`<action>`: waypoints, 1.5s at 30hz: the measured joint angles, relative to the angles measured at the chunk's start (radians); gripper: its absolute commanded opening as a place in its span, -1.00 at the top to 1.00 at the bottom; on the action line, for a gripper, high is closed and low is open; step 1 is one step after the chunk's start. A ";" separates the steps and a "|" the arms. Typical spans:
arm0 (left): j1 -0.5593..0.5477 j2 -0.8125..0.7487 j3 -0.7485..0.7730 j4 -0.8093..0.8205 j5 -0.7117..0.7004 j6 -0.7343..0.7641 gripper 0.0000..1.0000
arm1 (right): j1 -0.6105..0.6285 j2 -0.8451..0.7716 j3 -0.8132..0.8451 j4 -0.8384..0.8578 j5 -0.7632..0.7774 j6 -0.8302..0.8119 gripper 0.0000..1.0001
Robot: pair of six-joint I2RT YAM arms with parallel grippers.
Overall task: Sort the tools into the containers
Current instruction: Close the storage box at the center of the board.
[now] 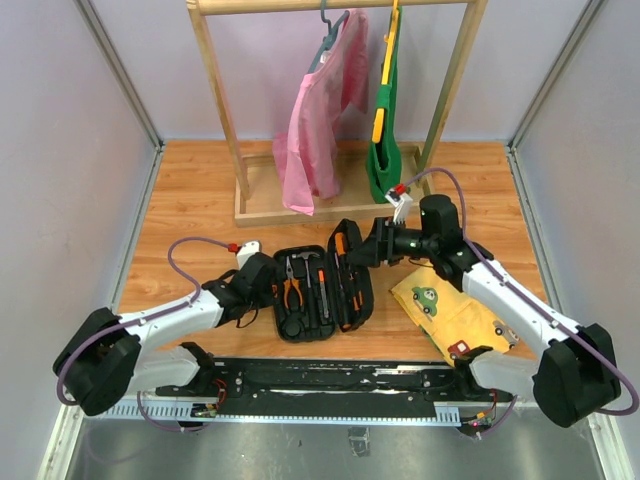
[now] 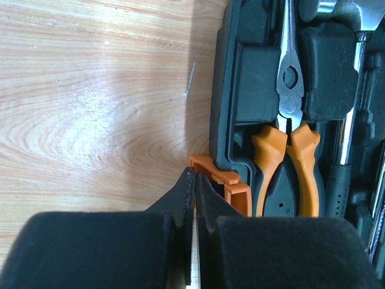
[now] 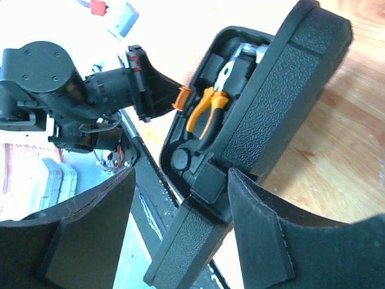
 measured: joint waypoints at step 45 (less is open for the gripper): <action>-0.008 -0.186 -0.042 -0.239 -0.057 -0.245 0.81 | 0.323 0.323 0.278 0.076 0.016 0.048 -0.29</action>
